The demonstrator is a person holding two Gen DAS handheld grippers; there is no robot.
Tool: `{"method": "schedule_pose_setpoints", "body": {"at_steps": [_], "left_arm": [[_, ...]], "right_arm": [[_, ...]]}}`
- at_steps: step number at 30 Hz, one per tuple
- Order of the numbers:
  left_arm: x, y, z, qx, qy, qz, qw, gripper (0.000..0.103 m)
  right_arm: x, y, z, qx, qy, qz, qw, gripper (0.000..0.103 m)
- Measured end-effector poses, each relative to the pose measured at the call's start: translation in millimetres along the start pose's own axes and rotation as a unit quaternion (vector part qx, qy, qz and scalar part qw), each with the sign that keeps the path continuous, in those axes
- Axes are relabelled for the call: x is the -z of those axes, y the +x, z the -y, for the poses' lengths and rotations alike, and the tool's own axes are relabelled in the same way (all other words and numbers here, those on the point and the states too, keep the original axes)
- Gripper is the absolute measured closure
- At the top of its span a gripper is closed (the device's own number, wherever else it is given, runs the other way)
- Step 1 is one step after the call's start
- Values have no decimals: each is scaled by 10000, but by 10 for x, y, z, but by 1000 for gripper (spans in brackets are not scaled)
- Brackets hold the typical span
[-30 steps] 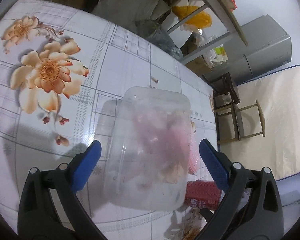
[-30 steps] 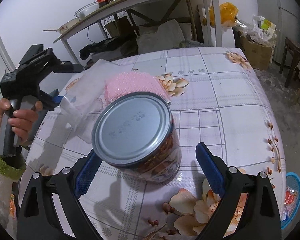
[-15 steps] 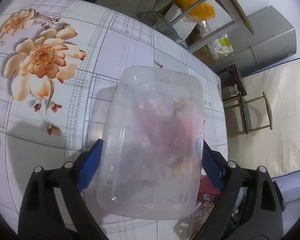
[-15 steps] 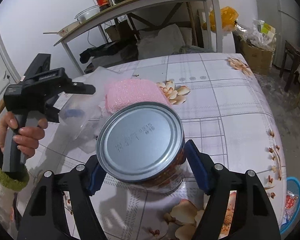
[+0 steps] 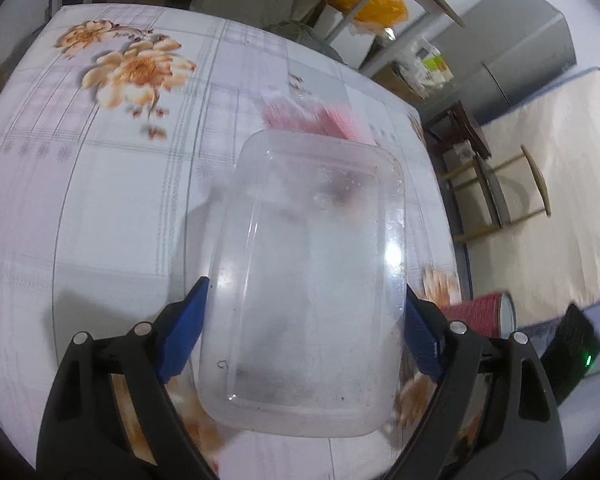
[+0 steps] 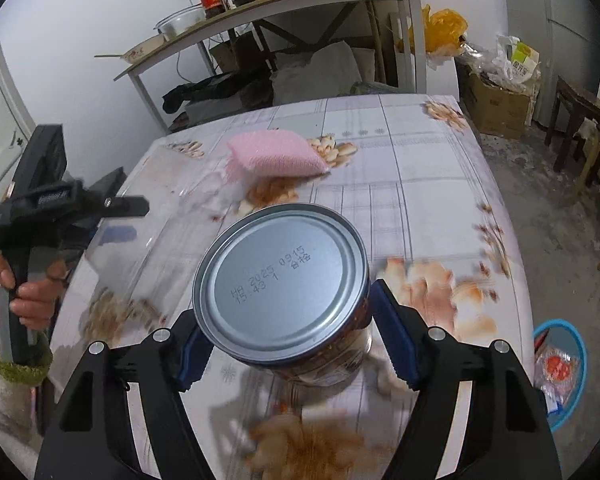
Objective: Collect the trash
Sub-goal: 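Grasp the clear plastic tub with the left gripper while the right gripper grasps the red can, then lift the tub with the left gripper while the right gripper lifts the red can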
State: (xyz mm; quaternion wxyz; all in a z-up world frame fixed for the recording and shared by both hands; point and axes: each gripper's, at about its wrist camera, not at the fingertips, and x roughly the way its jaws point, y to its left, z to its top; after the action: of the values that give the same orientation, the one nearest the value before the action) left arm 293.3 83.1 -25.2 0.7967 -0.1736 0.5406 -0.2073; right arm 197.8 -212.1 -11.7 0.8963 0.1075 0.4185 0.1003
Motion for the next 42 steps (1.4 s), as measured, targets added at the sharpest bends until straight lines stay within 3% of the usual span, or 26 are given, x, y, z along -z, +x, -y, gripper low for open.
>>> {"method": "schedule_pose_setpoints", "body": {"at_steps": [3, 6, 10, 15, 29, 42], "left_arm": [[305, -89, 111, -124, 323, -22, 9994, 19], [619, -87, 281, -320, 691, -139, 9970, 18], [871, -49, 426, -641, 1072, -30, 9922, 16], [1059, 91, 551, -1077, 1351, -57, 9849, 15], [1213, 296, 706, -1557, 1711, -56, 9728, 15], [1243, 343, 787, -1783, 1815, -8, 9671, 14]], "right_arm": [[177, -99, 39, -166, 181, -1, 9997, 32], [323, -104, 53, -54, 283, -80, 9996, 32], [443, -110, 52, 210, 258, -18, 9994, 32], [502, -89, 141, 115, 410, 19, 9991, 32], [627, -92, 128, 148, 368, -24, 9992, 26], [639, -70, 116, 330, 375, 122, 9987, 26]]}}
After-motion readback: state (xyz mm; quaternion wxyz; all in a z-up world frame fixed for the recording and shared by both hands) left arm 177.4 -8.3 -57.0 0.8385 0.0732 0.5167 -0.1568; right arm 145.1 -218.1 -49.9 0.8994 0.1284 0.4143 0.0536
